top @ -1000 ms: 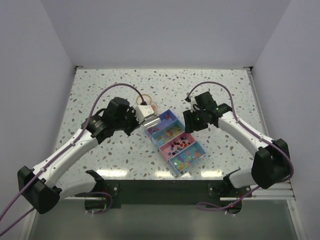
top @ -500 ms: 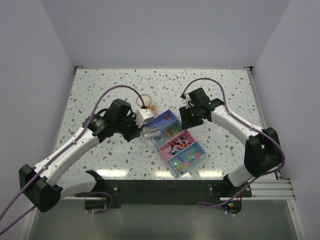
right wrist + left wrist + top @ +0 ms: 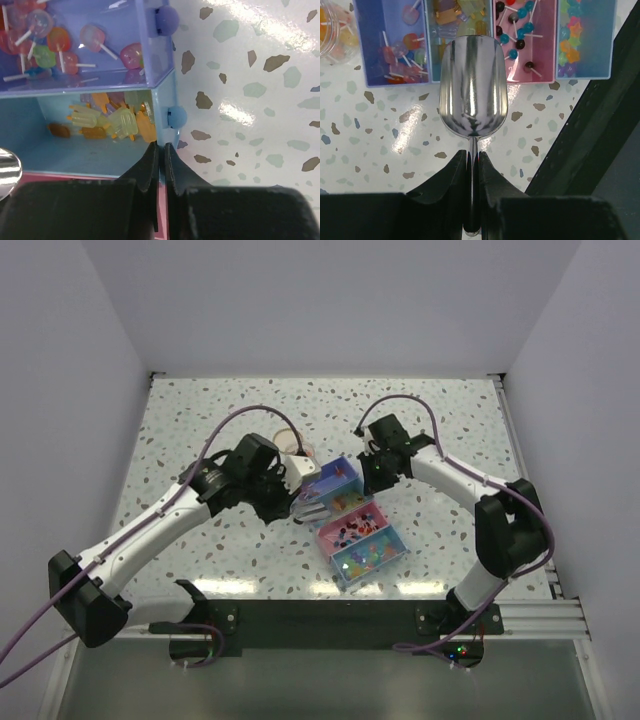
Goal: Pack the candies
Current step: Scoop the fake candies from the storage box.
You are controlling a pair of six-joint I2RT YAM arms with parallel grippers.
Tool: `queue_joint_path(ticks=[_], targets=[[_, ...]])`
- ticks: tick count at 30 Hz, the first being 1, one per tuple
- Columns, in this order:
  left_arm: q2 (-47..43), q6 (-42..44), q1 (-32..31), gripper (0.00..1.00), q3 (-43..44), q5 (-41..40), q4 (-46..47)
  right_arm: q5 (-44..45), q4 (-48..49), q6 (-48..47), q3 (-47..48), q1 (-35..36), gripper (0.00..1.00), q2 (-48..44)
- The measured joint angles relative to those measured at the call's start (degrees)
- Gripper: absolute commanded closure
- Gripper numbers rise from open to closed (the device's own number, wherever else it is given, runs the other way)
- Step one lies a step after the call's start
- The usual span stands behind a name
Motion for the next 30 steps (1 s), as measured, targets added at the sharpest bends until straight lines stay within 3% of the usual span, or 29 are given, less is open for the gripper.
queue_joint_path(ticks=[7,16,30], targets=[[3.61,0.59,-1.70,1.00,3.78,-2.91,-2.69,3.30,1.36,1.22,-1.38,0.17,1.00,-1.22],[12.11,7.21,-2.49,1.00,14.97,-9.35,-6.45,5.38,3.30,2.05,-4.35,0.48,1.00,-3.76],[22.29,12.66,-8.11,1.00,24.92,-11.58,-14.75,6.64,4.33,1.92,-5.18,0.94,1.00,-4.24]])
